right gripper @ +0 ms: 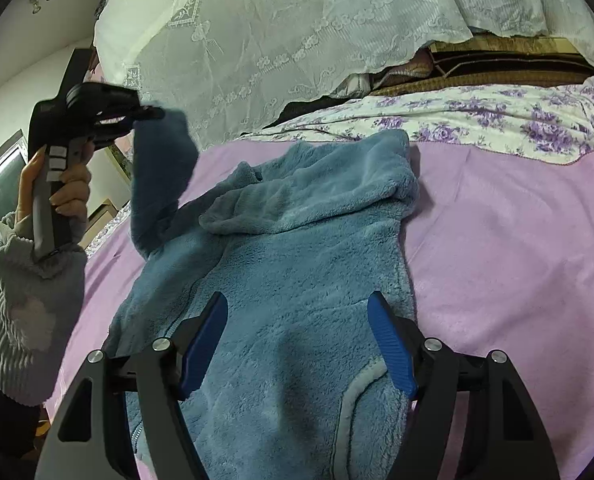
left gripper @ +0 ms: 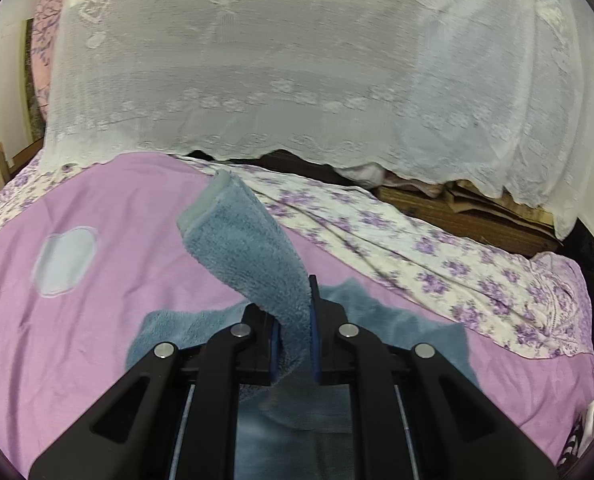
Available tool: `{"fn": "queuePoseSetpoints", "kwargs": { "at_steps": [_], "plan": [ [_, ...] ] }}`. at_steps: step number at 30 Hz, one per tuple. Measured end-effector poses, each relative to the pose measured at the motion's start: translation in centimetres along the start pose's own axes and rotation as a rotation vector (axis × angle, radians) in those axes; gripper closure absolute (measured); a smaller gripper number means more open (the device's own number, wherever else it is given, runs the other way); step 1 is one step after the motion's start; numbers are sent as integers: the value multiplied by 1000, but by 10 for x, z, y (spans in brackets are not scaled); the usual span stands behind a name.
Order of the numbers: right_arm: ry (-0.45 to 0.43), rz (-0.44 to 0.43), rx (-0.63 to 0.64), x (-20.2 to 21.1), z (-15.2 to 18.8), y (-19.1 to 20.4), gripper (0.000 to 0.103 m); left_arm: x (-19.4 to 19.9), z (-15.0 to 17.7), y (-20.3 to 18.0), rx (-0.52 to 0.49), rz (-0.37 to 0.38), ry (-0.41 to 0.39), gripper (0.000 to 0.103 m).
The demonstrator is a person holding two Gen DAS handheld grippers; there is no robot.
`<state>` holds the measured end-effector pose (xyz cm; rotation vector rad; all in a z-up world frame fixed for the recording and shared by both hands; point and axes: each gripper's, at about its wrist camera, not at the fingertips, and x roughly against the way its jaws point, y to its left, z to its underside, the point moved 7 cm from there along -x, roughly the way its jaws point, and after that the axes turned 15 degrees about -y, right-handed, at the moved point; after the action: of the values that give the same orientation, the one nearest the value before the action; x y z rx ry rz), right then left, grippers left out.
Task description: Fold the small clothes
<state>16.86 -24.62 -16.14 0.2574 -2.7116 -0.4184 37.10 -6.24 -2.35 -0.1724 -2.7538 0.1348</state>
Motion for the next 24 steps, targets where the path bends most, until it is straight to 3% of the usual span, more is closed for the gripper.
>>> {"fn": "queuePoseSetpoints", "kwargs": {
  "at_steps": [11, 13, 15, 16, 22, 24],
  "plan": [
    [48, -15, -42, -5, 4, -4, 28, -31, 55, -90, -145, 65, 64, 92],
    [52, -16, -44, -6, 4, -3, 27, -40, 75, -102, -172, 74, 105, 81],
    [56, -16, -45, -6, 5, -3, 26, -49, 95, -110, -207, 59, 151, 22],
    [58, -17, -46, -6, 6, -3, 26, -50, 100, -111, -216, 54, 152, 16],
    [67, -18, -54, -8, 6, -4, 25, -45, 100, -105, -273, 58, 144, 15],
    [67, -18, -54, -8, 6, -5, 25, -38, 90, -90, -275, 39, 120, 10]
  ]
}}
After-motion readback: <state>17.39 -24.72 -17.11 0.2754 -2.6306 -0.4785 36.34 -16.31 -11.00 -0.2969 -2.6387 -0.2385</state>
